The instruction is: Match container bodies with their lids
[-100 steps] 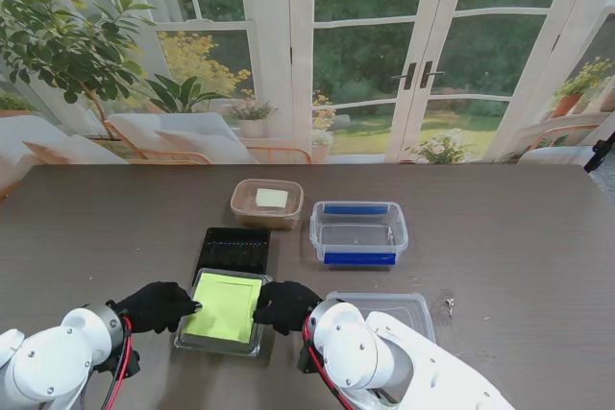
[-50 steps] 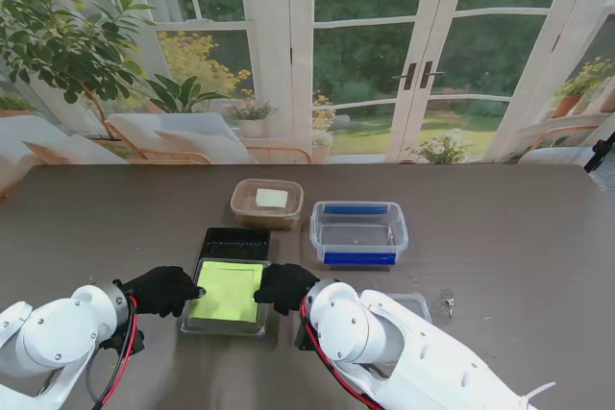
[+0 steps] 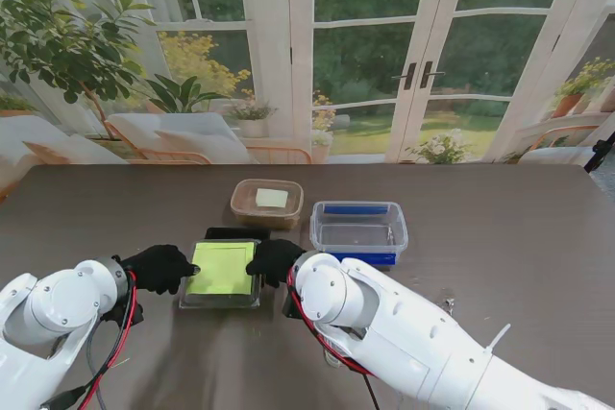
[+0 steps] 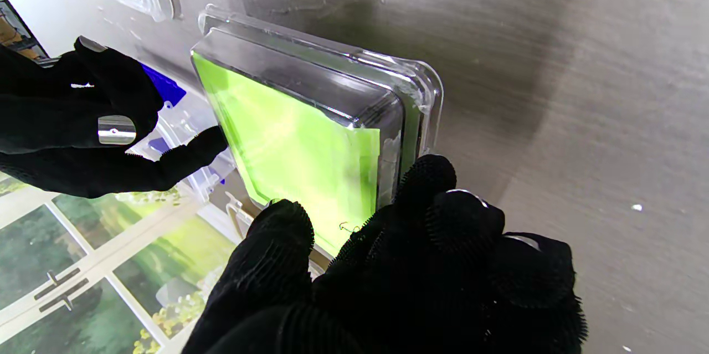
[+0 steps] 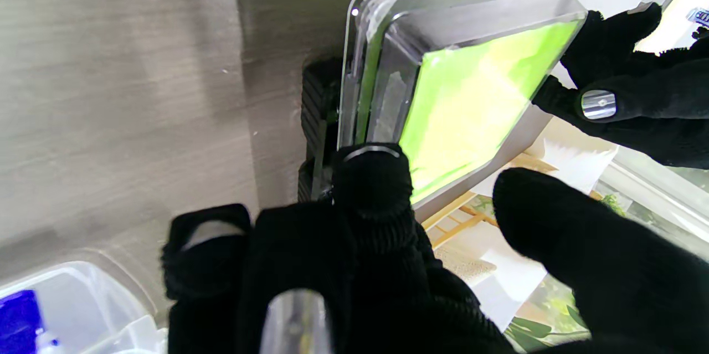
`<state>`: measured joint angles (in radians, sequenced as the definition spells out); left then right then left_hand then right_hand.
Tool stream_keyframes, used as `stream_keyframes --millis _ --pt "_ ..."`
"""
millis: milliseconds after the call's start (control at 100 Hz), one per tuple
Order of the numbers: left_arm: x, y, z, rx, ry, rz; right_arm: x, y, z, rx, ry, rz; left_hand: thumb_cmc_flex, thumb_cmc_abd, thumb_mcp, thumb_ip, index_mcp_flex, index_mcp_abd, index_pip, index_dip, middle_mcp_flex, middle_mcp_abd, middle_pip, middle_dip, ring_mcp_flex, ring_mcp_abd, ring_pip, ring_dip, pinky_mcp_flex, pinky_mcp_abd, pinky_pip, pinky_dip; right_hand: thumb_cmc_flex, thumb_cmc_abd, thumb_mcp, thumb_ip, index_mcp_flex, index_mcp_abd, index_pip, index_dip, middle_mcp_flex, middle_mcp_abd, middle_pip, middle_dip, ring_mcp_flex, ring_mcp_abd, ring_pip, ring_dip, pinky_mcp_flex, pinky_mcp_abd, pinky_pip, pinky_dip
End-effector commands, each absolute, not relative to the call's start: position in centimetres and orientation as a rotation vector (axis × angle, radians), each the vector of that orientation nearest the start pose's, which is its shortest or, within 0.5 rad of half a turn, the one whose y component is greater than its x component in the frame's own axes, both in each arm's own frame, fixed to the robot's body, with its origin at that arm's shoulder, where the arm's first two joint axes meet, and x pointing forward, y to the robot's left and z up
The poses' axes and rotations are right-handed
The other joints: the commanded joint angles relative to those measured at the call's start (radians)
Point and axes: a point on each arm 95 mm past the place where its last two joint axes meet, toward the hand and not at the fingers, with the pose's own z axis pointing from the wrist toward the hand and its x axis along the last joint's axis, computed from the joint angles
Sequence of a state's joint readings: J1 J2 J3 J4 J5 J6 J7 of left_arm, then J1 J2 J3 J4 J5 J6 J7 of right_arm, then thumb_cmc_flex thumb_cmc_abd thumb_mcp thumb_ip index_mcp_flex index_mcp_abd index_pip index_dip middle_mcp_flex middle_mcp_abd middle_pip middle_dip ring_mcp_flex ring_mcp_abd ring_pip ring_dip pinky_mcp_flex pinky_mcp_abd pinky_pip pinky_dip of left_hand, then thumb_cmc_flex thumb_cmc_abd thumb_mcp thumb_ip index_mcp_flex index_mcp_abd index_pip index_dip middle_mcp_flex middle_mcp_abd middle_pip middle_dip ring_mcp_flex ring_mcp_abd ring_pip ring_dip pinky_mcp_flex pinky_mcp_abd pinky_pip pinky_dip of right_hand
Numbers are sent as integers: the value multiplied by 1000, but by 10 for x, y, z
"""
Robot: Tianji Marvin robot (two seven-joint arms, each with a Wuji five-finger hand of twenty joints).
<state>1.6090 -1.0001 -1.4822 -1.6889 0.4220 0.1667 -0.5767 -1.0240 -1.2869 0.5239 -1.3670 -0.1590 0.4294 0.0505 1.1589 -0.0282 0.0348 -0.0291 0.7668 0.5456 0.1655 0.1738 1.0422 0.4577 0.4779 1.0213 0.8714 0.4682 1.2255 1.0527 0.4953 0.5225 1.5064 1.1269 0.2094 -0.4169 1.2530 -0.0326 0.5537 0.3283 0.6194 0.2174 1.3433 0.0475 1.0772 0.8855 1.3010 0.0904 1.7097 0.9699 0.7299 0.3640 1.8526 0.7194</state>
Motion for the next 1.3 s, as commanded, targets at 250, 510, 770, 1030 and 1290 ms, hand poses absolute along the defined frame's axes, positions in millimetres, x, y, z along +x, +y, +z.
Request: stream_keyframes --millis 250,510,770,1030,1290 --pt "425 92 -301 -2079 1515 -1378 443 219 -312 -2085 -1792 -1749 50 56 -21 26 18 -93 -8 2 -18 31 -19 -15 -14 57 -20 -4 -37 -48 -8 -10 1 10 20 12 -6 -228 -49 -29 89 72 8 1 8 -33 69 3 440 29 102 8" --pt "444 91 -304 -2093 1537 -1380 453 213 -314 -2122 -1778 -1742 49 56 -23 26 16 -95 -9 3 -20 30 -28 -23 -20 59 -30 -4 -44 -47 -15 -9 0 8 19 12 -1 -226 -51 -30 91 74 7 0 8 -33 71 4 439 33 100 7" --pt "455 89 -304 -2107 1562 -1373 464 213 -319 -2154 -1769 -1728 48 59 -25 26 15 -97 -9 4 -19 30 -30 -26 -21 61 -32 -2 -44 -47 -16 -7 0 8 19 11 1 -222 -52 -31 92 76 7 0 8 -29 71 5 439 37 99 8" --pt "463 91 -309 -2120 1567 -1359 468 211 -320 -2164 -1762 -1726 49 59 -25 26 14 -95 -11 4 -21 30 -31 -28 -21 61 -34 -2 -44 -47 -16 -6 -1 9 18 11 2 -220 -50 -30 93 77 7 0 8 -30 72 5 439 39 100 9" --pt "470 91 -314 -2131 1590 -1350 469 208 -323 -2179 -1754 -1719 47 62 -28 26 11 -97 -13 3 -27 31 -45 -39 -26 59 -38 -2 -48 -49 -19 -6 -2 8 17 11 3 -216 -49 -29 96 75 7 0 7 -28 73 5 439 37 101 11"
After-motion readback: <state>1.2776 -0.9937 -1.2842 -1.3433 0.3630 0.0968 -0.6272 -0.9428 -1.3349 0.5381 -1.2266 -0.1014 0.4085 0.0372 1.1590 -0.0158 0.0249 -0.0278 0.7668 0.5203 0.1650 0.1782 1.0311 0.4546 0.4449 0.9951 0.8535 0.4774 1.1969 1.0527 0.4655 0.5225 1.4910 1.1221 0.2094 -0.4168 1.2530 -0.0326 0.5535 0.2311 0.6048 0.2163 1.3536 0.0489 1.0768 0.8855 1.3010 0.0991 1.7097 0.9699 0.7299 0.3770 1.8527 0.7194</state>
